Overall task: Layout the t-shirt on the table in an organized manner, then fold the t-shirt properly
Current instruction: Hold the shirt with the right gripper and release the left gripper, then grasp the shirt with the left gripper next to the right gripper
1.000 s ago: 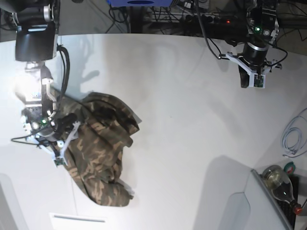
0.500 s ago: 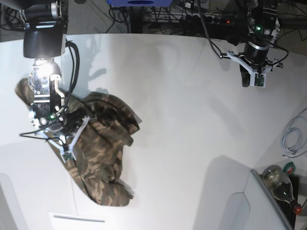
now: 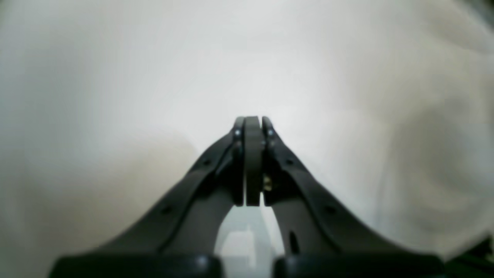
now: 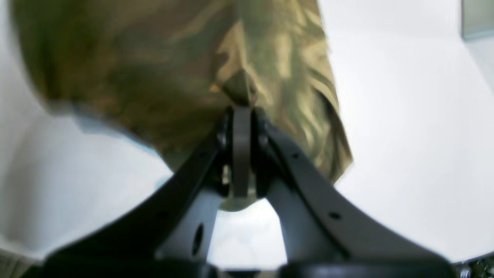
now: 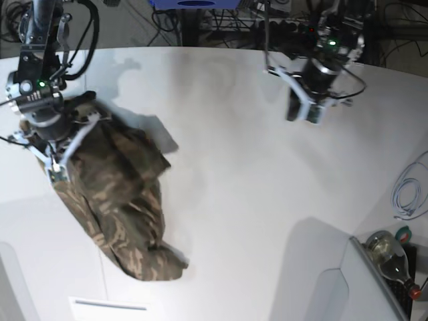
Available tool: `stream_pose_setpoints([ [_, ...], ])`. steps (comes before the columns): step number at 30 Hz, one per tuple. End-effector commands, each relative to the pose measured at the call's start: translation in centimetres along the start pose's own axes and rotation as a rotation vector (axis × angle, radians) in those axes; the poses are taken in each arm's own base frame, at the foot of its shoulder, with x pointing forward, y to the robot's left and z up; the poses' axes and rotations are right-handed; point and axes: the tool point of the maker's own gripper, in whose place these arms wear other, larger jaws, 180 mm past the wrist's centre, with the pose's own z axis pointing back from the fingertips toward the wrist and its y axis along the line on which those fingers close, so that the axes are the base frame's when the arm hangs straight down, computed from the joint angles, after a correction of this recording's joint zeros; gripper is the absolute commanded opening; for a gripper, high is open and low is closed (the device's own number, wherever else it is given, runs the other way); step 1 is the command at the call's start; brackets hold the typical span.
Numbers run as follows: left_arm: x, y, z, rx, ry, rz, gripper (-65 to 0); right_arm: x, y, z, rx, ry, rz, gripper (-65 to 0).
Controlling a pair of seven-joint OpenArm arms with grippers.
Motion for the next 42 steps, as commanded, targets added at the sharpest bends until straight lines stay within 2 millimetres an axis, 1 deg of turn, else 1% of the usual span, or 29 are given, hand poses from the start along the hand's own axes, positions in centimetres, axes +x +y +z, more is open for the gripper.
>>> stream_pose_setpoints([
  [1,1.9,-1.9,-0.8,-0.057,-0.055,-0.027,-65.0,1.9,0.1,0.4,0.006,-0.075,-0.011,-64.7],
  [2,2.7,-3.9,-1.5,-0.113,-0.070,-0.052,-65.0,1.9,0.1,0.4,0.004,-0.076,-0.011,-64.7],
  [4,4.2,-8.9,-2.7,-0.254,-0.096,-0.126,-65.0,2.3,0.1,0.3,0.004,-0.084,-0.011,-64.7],
  [5,4.6,-11.3,-3.0,-0.321,-0.102,-0.170,-65.0,2.5,0.2,0.4,0.006,-0.089,-0.008,-64.7],
  [7,5.0,-14.5,-3.5,-0.416,-0.109,-0.238,-65.0,2.6,0.3,0.3,0.010,-0.090,-0.006,-64.7],
  [9,5.6,-18.0,-4.1,-0.499,-0.120,-0.295,-65.0,3.0,0.3,0.3,0.009,-0.101,-0.006,-64.7],
  [10,5.5,-19.1,-4.5,-0.524,-0.115,-0.314,-65.0,3.3,0.2,0.3,0.007,-0.107,-0.007,-64.7],
  [13,5.5,-20.9,-5.8,-0.544,-0.101,-0.337,-65.0,4.3,0.0,0.3,0.001,-0.129,-0.009,-64.7],
  [17,5.4,-21.9,-6.6,-0.543,-0.089,-0.316,-65.0,5.1,-0.3,0.2,-0.004,-0.148,-0.011,-64.7],
  [19,5.6,-20.9,-7.1,-0.495,-0.086,-0.285,-65.0,5.2,-0.3,0.3,-0.004,-0.151,-0.008,-64.7],
  [20,5.8,-19.8,-7.5,-0.455,-0.087,-0.260,-61.2,5.4,-0.3,0.3,-0.005,-0.156,-0.008,-64.7],
  [21,5.5,-18.9,-7.6,-0.425,-0.079,-0.229,-49.5,5.4,-0.3,0.3,-0.005,-0.156,-0.008,-64.7],
  [22,5.5,-17.9,-7.9,-0.395,-0.076,-0.210,-39.2,5.4,-0.3,0.4,-0.006,-0.156,-0.008,-64.7],
  [23,5.7,-17.0,-8.1,-0.373,-0.083,-0.184,-27.2,5.4,-0.3,0.4,-0.006,-0.156,-0.008,-64.7],
  [24,6.0,-16.4,-8.2,-0.356,-0.102,-0.161,-17.3,5.5,-0.3,0.4,-0.006,-0.160,-0.008,-64.8],
  [25,6.1,-16.1,-8.3,-0.351,-0.123,-0.150,-8.9,5.6,-0.3,0.4,-0.006,-0.163,-0.008,-64.8],
  [26,6.1,-16.1,-8.4,-0.351,-0.137,-0.145,-3.1,5.6,-0.3,0.4,-0.006,-0.166,-0.010,-64.8],
  [27,5.8,-16.0,-8.7,-0.349,-0.145,-0.144,0.0,5.7,-0.3,0.4,-0.005,-0.168,-0.011,-64.8],
  [28,5.4,-16.1,-9.0,-0.348,-0.148,-0.136,0.0,6.1,-0.4,0.4,-0.008,-0.177,-0.011,-64.8],
  [32,5.1,-18.8,-9.6,-0.426,-0.168,-0.094,0.0,6.6,-0.5,0.4,-0.011,-0.189,-0.012,-64.8],
  [34,5.0,-19.7,-10.0,-0.437,-0.169,-0.077,0.0,7.2,-0.7,0.5,-0.013,-0.204,-0.012,-64.8],
  [35,5.0,-19.8,-10.1,-0.437,-0.175,-0.068,0.0,7.5,-0.8,0.6,-0.015,-0.211,-0.012,-64.8],
  [37,5.8,-20.3,-10.1,-0.440,-0.218,-0.043,0.0,7.7,-0.7,0.6,-0.012,-0.217,-0.006,-64.8],
  [39,6.4,-20.3,-10.0,-0.440,-0.247,-0.018,0.0,8.3,-0.4,0.7,0.005,-0.230,0.026,-64.8],
  [42,7.0,-19.8,-10.1,-0.435,-0.248,0.120,0.0,8.4,-0.2,0.7,0.016,-0.230,0.045,-64.8],
])
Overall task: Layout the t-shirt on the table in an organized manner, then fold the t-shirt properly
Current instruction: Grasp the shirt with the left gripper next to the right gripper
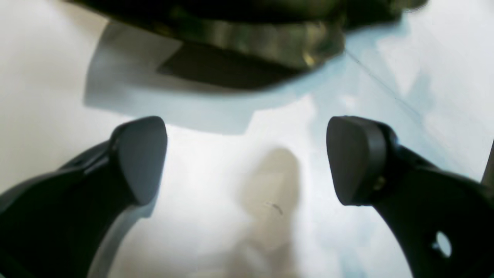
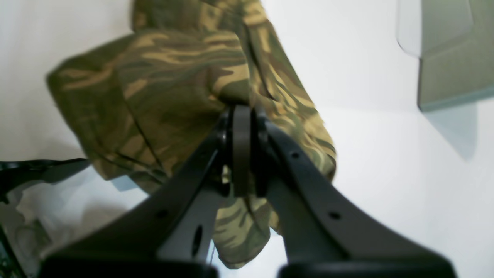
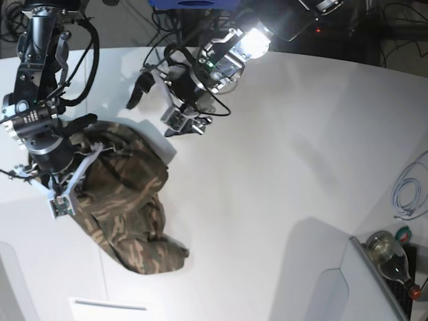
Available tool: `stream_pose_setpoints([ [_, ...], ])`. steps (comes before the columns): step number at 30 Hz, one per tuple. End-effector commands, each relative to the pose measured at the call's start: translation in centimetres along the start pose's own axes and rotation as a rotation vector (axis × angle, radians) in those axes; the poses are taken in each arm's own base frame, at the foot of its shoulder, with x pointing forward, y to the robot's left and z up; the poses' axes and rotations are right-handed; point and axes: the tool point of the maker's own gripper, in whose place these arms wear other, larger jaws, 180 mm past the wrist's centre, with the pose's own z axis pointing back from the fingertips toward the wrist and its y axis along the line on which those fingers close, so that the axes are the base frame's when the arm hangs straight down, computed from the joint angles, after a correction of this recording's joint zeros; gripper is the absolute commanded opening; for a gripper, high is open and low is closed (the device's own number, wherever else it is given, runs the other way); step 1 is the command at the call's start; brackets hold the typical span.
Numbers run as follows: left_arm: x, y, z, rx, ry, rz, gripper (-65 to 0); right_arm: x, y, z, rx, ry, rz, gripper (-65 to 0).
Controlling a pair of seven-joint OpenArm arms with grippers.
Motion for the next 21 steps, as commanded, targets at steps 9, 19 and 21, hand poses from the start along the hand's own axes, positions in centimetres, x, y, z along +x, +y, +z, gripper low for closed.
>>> stream_pose_setpoints([
  [9,4.7,-2.0,-1.4,-0.127,-0.139,0.265,0.0,2.0,0.6,0.3,0.011,-0.065,0.025,-64.8],
  [19,5.7,-1.6,-5.4,-0.105,-0.095,0.262,0.0,1.9,1.1,0.3,0.022,-0.064,0.033,-64.8],
  [21,6.6,-0.6,-5.9,-0.094,-0.098,0.240,0.0,2.0,1.1,0.3,0.025,-0.066,0.033,-64.8],
])
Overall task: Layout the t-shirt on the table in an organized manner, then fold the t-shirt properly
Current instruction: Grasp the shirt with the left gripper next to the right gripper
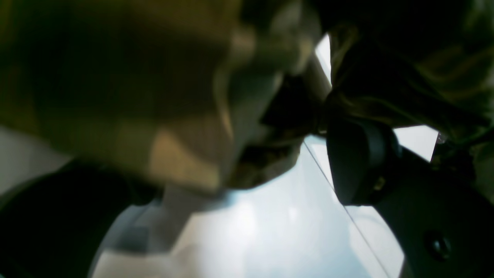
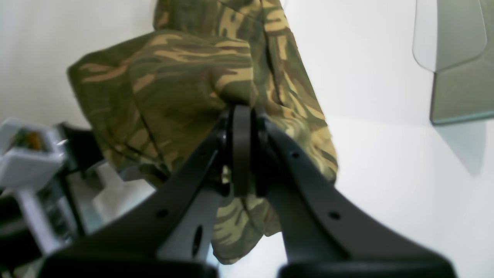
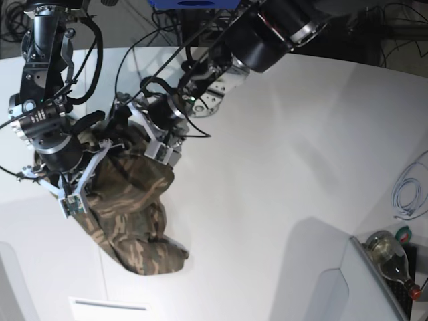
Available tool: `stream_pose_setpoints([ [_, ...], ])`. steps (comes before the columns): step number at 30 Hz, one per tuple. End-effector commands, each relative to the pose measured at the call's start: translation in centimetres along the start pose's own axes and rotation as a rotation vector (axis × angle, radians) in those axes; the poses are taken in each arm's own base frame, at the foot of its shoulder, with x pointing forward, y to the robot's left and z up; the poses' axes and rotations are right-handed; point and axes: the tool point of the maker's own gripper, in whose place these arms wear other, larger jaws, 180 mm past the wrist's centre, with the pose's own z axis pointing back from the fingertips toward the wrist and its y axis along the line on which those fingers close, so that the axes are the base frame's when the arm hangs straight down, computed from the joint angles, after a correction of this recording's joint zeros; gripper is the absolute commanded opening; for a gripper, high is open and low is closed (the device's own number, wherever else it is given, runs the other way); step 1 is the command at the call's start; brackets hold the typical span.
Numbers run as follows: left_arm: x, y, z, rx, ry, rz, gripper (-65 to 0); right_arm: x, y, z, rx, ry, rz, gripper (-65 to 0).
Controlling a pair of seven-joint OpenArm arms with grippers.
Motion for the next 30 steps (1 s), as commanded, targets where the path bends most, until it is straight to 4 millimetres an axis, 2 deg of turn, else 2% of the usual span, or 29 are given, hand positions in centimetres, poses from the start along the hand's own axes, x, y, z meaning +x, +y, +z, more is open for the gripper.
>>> stream_pose_setpoints([
  [1,2.7,0.1,-0.9,-0.003,-0.056,-0.019,0.0,1.6,-0.6,0.4,-0.016,-0.059,0.007,-64.8],
  [2,2.9,0.6,-1.0,0.007,-0.049,-0.029,0.0,1.6,-0.6,0.4,-0.015,-0.060,0.006,-64.8],
  [3,3.0,1.1,-1.2,0.014,-0.042,-0.041,-4.1,1.7,-0.6,0.4,-0.015,-0.061,0.006,-64.8],
  [4,3.2,1.7,-1.2,0.025,-0.035,-0.049,-11.5,1.7,-0.6,0.4,-0.015,-0.061,0.006,-64.8],
  [6,3.3,2.6,-1.3,0.042,-0.023,-0.060,-30.4,1.7,-0.7,0.4,-0.017,-0.062,0.005,-64.8],
  [8,3.2,3.8,-1.2,0.066,-0.004,-0.065,-57.1,1.9,-0.8,0.4,-0.021,-0.069,0.004,-64.8],
  [9,2.9,4.3,-1.1,0.080,0.009,-0.067,-65.0,2.3,-1.0,0.4,-0.025,-0.077,0.003,-64.8],
  [11,2.6,4.8,-1.1,0.091,0.023,-0.077,-65.0,3.1,-1.4,0.3,-0.033,-0.096,0.003,-64.8],
  [12,2.5,5.8,-0.5,0.106,0.030,-0.088,-65.0,3.6,-1.6,0.3,-0.038,-0.107,0.002,-64.8],
  [14,3.6,8.5,0.9,0.158,0.012,-0.127,-65.0,4.6,-2.0,0.1,-0.049,-0.127,0.001,-64.8],
  [16,5.9,12.2,3.2,0.272,-0.034,-0.200,-65.0,5.6,-2.5,0.0,-0.060,-0.144,0.004,-64.8],
  [17,7.9,14.1,4.7,0.334,-0.071,-0.254,-65.0,5.7,-2.6,-0.4,-0.059,-0.142,0.002,-64.8],
  [21,14.0,16.6,9.3,0.467,-0.135,-0.528,-65.0,4.5,-2.3,-2.4,-0.034,-0.081,-0.009,-64.8],
  [24,16.8,15.5,10.4,0.500,-0.067,-0.692,-65.0,2.4,-1.6,-3.0,-0.015,-0.023,-0.011,-64.8],
  [27,17.5,13.1,10.8,0.512,0.028,-0.852,-65.0,-0.7,-0.1,-2.0,0.014,0.042,-0.009,-64.8],
  [28,16.4,12.3,11.2,0.518,0.084,-0.906,-65.0,-1.7,0.7,-1.3,0.031,0.054,-0.008,-64.8],
  [30,15.2,11.4,12.1,0.548,0.166,-1.024,-65.0,-3.1,4.6,-0.1,0.122,0.067,-0.002,-64.8],
])
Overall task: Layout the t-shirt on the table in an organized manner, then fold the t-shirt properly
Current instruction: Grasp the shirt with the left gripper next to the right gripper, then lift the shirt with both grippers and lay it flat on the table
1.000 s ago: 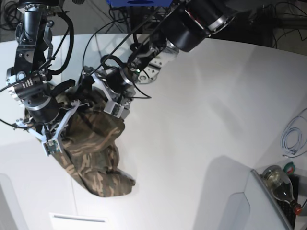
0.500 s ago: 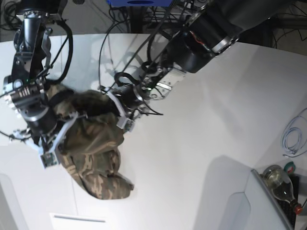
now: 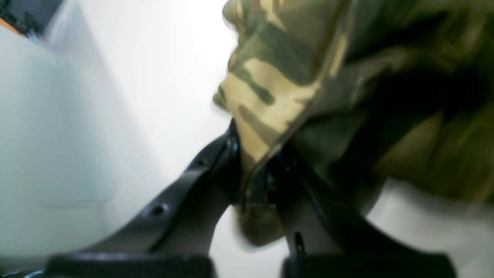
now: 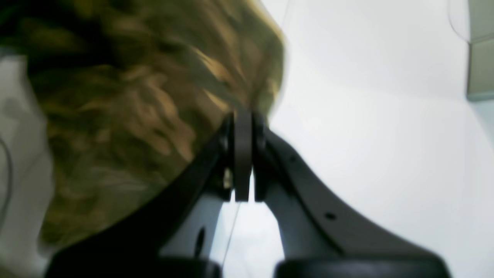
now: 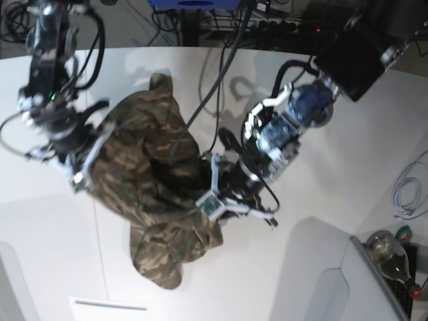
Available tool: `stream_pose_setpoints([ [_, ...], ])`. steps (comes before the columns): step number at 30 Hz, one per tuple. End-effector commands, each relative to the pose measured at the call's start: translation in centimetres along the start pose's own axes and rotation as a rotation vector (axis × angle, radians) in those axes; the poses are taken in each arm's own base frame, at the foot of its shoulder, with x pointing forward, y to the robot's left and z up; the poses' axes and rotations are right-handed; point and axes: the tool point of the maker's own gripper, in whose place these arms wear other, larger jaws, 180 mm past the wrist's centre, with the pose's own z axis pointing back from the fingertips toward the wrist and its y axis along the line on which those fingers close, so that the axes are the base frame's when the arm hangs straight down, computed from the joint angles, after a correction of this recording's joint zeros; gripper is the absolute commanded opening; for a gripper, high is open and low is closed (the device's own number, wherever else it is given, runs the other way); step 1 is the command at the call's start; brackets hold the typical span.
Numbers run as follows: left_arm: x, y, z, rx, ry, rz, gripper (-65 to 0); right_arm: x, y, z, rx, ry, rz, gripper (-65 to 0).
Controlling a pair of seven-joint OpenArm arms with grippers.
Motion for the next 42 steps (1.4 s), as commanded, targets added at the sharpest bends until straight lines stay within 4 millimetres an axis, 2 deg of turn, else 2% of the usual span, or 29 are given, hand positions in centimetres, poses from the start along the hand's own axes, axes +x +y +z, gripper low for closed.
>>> stream_pose_setpoints([
  [1,0.1,0.3,0.6,0.023,0.004,-0.063,-65.0,1.7,2.6,0.7,0.075,-0.084,-0.001,-64.8],
  [3,-1.6,-1.0,1.6,0.023,0.071,-0.206,-65.0,0.9,6.3,1.2,0.158,-0.107,0.019,-64.8],
  [4,-2.4,-1.6,2.0,0.014,0.100,-0.254,-65.0,0.8,7.4,1.3,0.186,-0.121,0.023,-64.8],
  [5,-3.1,-2.2,2.2,-0.002,0.121,-0.309,-65.0,1.0,8.2,1.4,0.203,-0.137,0.029,-64.8],
  [6,-3.8,-2.8,2.4,-0.018,0.144,-0.374,-65.0,1.3,8.0,1.3,0.199,-0.153,0.023,-64.8],
  [8,-4.8,-3.3,2.8,-0.029,0.170,-0.446,-65.0,2.5,5.9,1.0,0.133,-0.174,-0.008,-64.8],
  [10,-5.6,-2.9,3.1,-0.028,0.192,-0.446,-65.0,4.3,2.5,0.6,0.049,-0.198,-0.031,-64.8],
  [13,-5.1,-0.7,2.9,0.018,0.201,-0.390,-65.0,6.5,-3.6,0.5,-0.080,-0.209,-0.027,-64.8],
  [17,0.1,3.4,0.9,0.113,0.135,-0.298,-65.0,12.2,-8.3,1.6,-0.184,-0.313,0.038,-64.8],
  [21,6.4,7.2,-2.1,0.181,0.060,-0.271,-65.0,17.7,-12.2,2.4,-0.263,-0.406,0.075,-64.8],
  [23,9.8,9.3,-3.8,0.206,0.022,-0.271,-65.0,19.6,-14.6,2.1,-0.295,-0.421,0.091,-64.8],
  [26,15.8,13.5,-6.2,0.247,-0.074,-0.310,-65.0,24.7,-18.4,3.0,-0.341,-0.516,0.158,-64.8],
  [27,17.7,15.0,-6.4,0.268,-0.102,-0.313,-65.0,26.3,-19.6,3.8,-0.358,-0.538,0.182,-64.8],
  [29,21.8,18.5,-5.7,0.329,-0.157,-0.329,-65.0,29.4,-22.1,6.8,-0.419,-0.597,0.221,-64.8],
  [31,25.3,21.6,-3.7,0.402,-0.220,-0.340,-65.0,32.1,-23.7,10.4,-0.487,-0.671,0.251,-64.8],
  [33,27.9,23.1,-1.6,0.457,-0.287,-0.340,-65.0,33.7,-24.6,13.6,-0.545,-0.726,0.274,-64.8],
  [35,29.3,23.7,0.5,0.498,-0.342,-0.326,-65.0,33.7,-25.0,15.8,-0.594,-0.730,0.283,-64.8],
  [36,28.4,23.0,0.8,0.498,-0.333,-0.315,-65.0,33.3,-24.5,16.2,-0.601,-0.719,0.294,-64.8],
  [38,25.0,21.7,0.8,0.508,-0.256,-0.368,-65.0,30.2,-22.8,13.9,-0.563,-0.625,0.339,-64.8],
  [39,23.2,19.8,0.3,0.481,-0.218,-0.406,-65.0,28.5,-21.8,12.5,-0.536,-0.585,0.352,-64.8],
  [42,16.1,13.5,-0.3,0.384,-0.119,-0.499,-65.0,20.5,-18.2,7.7,-0.419,-0.439,0.307,-64.8],
])
